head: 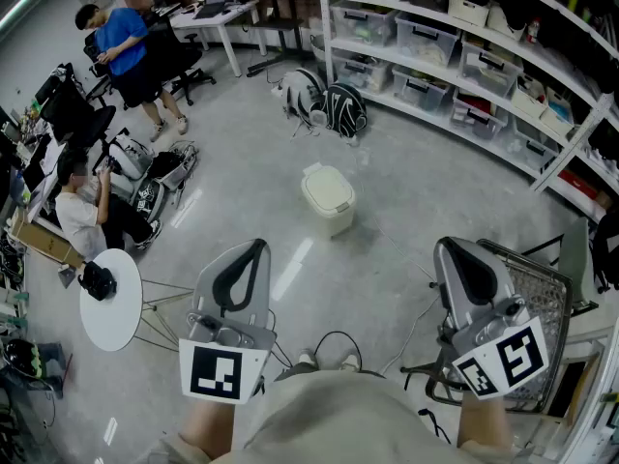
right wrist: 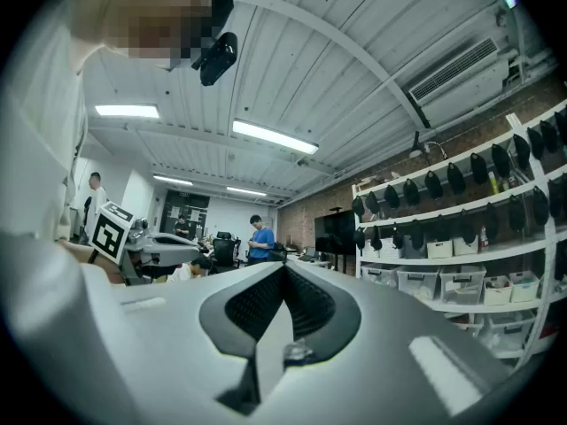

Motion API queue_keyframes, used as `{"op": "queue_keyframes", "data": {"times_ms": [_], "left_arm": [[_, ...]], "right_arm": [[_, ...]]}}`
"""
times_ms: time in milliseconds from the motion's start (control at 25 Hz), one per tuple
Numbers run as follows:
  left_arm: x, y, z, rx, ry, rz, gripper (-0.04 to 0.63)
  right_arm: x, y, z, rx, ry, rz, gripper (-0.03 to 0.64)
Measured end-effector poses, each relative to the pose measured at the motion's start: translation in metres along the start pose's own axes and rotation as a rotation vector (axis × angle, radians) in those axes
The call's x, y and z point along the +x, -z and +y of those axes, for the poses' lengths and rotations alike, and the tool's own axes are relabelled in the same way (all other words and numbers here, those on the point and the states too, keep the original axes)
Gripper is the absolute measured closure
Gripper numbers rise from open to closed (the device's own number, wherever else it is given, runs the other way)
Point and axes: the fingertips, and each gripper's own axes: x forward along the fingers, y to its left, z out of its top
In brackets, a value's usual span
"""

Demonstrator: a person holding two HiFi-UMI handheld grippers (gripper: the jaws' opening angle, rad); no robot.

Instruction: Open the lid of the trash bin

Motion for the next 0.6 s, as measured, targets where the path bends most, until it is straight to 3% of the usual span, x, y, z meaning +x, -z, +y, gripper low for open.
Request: {"op": "queue_keyframes", "data": {"times_ms": [600], "left_arm": [[0.011, -0.003, -0.03, 0.031, -0.017, 0.005, 0.594]], "right_arm": [[-0.02, 0.012, -0.021, 0.035, -0.031, -0.001, 0.614]]}}
